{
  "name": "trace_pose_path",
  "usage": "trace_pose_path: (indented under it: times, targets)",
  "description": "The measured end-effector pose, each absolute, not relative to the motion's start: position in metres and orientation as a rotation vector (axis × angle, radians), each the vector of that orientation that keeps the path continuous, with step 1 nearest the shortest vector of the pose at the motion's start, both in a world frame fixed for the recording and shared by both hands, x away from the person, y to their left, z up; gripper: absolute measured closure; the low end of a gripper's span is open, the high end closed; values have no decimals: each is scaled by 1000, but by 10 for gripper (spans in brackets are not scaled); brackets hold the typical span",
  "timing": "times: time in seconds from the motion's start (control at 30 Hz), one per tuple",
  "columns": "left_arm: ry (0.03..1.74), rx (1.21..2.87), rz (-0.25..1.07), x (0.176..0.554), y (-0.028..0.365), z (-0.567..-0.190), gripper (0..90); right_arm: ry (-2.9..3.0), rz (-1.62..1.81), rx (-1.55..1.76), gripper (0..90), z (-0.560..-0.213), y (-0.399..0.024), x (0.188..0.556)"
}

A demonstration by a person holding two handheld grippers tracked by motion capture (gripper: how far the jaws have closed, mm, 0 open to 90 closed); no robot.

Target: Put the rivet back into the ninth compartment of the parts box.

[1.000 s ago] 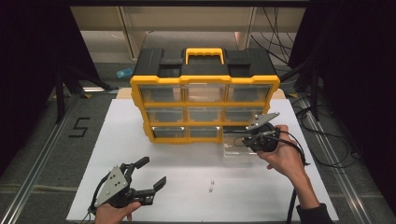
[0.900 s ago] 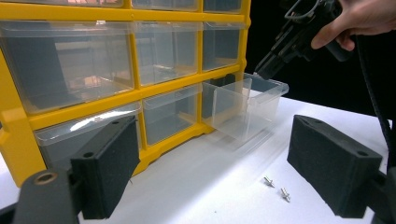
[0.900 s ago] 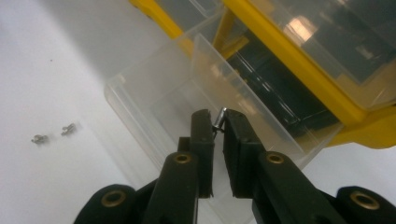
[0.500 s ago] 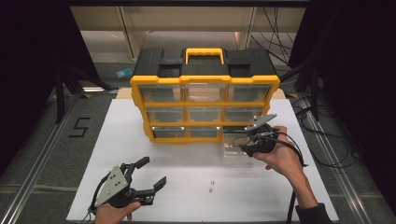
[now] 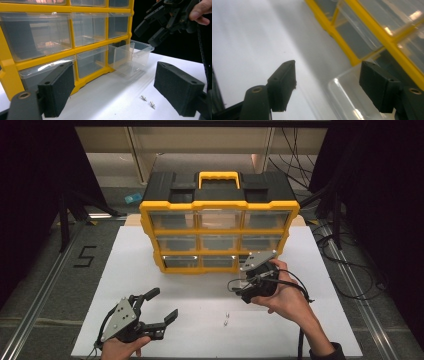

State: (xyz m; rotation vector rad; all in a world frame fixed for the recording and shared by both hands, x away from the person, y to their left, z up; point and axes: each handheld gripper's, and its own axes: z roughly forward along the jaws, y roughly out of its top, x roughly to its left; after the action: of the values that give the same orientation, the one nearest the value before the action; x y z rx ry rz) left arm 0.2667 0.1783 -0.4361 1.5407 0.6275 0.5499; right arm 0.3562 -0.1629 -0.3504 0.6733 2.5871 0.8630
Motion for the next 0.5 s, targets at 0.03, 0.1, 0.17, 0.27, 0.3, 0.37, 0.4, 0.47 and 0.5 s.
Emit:
trace_pose_path:
  times: [0.03, 0.1, 0.17, 0.27, 0.3, 0.37, 0.4, 0.47, 0.5]
  targets:
    - [628, 1541, 550, 267, 178, -436, 162, 2604, 861, 660, 305, -351, -159, 354]
    - [627, 1541, 550, 267, 178, -436, 162, 2620, 860, 653, 306, -352, -155, 352]
    - [627, 1540, 551, 267, 178, -436, 162, 2628, 861, 638, 306, -356, -150, 349]
    - [626, 1541, 551, 267, 178, -436, 162, 2674, 828, 621, 306, -361, -143, 347]
    - [626, 1541, 551, 267, 178, -436, 162, 2678, 817, 621, 306, -366, -139, 347]
    - [626, 1540, 551, 267, 178, -436, 162, 2698, 800, 620, 307, -372, -135, 347]
    - [626, 1540, 551, 267, 178, -436, 162, 2698, 800, 620, 307, -372, -135, 347]
    - [622, 1542, 555, 267, 179, -436, 162, 2721, 780, 618, 312, -379, -132, 347]
    - [622, 1542, 555, 267, 179, -436, 163, 2730, 767, 627, 312, -382, -130, 347]
